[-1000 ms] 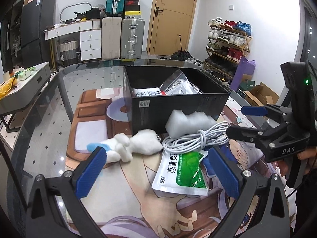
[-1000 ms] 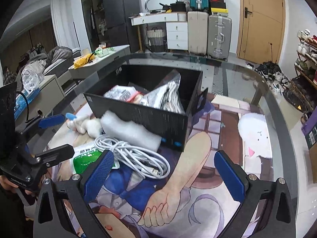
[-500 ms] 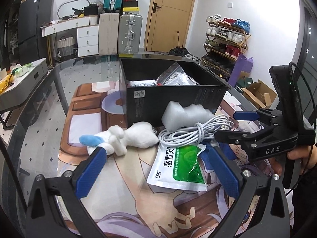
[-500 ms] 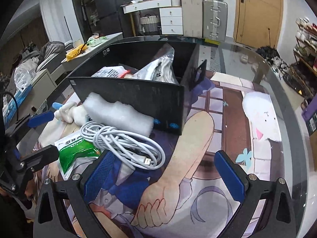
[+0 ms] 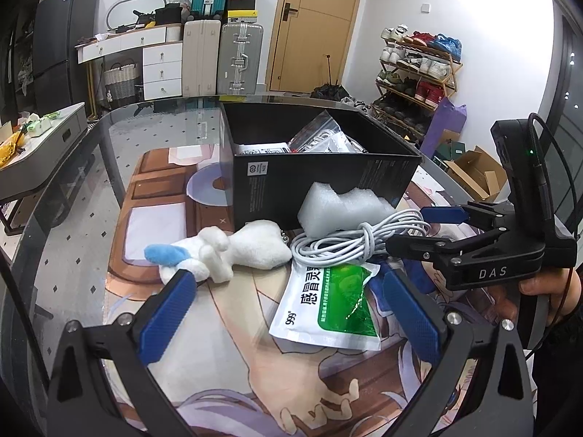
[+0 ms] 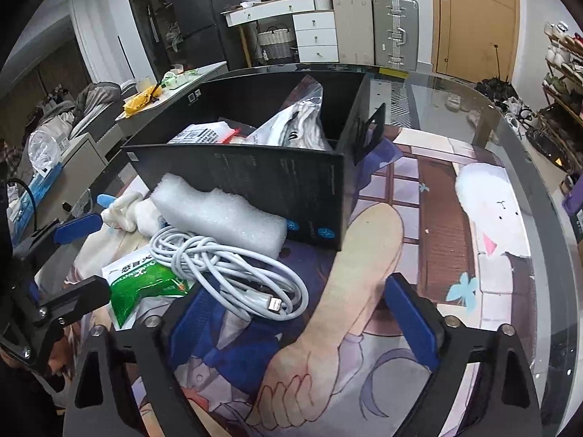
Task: Organize soft objects
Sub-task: 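Withdraw both tools and move the right gripper to the white cable, then grasp the green medicine packet with the left gripper while the right gripper grasps the white cable, then carry the green packet and white cable over the black box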
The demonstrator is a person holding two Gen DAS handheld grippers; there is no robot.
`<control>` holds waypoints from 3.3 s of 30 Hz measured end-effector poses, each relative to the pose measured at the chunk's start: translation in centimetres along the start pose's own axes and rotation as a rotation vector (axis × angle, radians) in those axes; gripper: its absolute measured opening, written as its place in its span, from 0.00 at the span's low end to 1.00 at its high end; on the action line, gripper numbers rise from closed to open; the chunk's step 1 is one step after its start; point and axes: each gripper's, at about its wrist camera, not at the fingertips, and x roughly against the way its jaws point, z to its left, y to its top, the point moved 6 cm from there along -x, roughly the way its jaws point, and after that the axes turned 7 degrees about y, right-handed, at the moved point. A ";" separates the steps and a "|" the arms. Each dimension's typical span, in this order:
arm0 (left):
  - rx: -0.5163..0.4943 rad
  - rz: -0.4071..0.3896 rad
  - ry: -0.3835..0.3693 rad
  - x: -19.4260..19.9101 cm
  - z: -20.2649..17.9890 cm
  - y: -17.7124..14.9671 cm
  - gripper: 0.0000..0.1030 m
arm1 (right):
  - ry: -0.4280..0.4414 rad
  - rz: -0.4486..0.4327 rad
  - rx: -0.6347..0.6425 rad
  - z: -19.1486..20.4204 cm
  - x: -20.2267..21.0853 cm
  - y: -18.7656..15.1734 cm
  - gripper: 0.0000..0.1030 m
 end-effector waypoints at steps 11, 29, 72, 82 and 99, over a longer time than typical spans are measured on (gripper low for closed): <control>0.007 0.004 -0.001 -0.1 0.0 -0.1 1.00 | 0.101 -0.004 0.035 1.6 0.6 -0.5 0.47; -0.022 0.032 0.001 -0.6 -0.5 -0.3 1.00 | 0.093 -0.083 0.023 -0.2 5.1 -2.6 0.29; -0.238 0.050 -0.046 -0.1 -4.9 -0.5 0.24 | 0.128 -0.262 0.015 0.4 11.0 -0.5 0.29; -0.142 -0.036 -0.081 3.1 -3.4 1.3 0.24 | 0.119 -0.322 0.017 0.9 12.7 0.0 0.29; -0.007 -0.179 -0.068 4.2 -1.4 6.7 0.24 | 0.006 -0.419 0.005 2.7 14.3 2.4 0.29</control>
